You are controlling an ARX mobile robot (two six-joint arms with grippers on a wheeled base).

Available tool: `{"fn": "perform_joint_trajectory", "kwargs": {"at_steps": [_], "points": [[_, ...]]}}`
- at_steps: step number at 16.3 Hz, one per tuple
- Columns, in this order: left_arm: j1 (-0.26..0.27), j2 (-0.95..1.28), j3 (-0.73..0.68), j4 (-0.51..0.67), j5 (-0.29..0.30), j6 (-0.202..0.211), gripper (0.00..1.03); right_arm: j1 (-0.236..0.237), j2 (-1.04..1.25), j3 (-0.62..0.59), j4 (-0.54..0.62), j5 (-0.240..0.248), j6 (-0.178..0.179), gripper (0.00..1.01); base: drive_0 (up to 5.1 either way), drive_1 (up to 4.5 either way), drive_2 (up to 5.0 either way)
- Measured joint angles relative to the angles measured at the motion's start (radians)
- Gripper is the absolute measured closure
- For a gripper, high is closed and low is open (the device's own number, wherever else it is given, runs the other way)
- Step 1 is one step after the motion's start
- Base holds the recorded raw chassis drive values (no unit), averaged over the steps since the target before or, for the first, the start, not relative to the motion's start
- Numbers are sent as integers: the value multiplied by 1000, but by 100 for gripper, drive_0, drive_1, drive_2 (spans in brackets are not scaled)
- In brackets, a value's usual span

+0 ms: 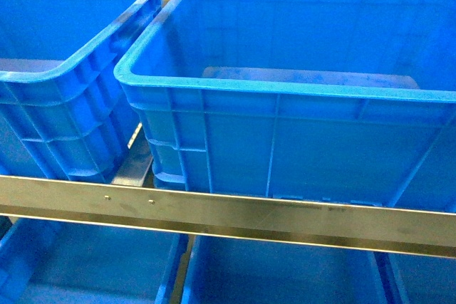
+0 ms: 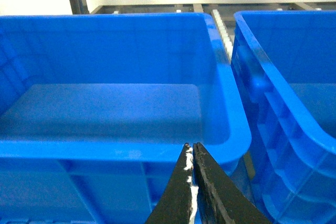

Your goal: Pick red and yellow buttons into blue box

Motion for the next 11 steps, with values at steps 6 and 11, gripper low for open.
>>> {"fn": "perform_joint_trajectory", "kwargs": {"at_steps": [6,11], "points": [[121,-226,-169,-41,117,0,101,-50,-242,-154,-93,-35,0,99,0,0,0],[131,-437,-213,-221,128,-1,101,-50,-379,-230,-117,-34,0,99,0,0,0]]}}
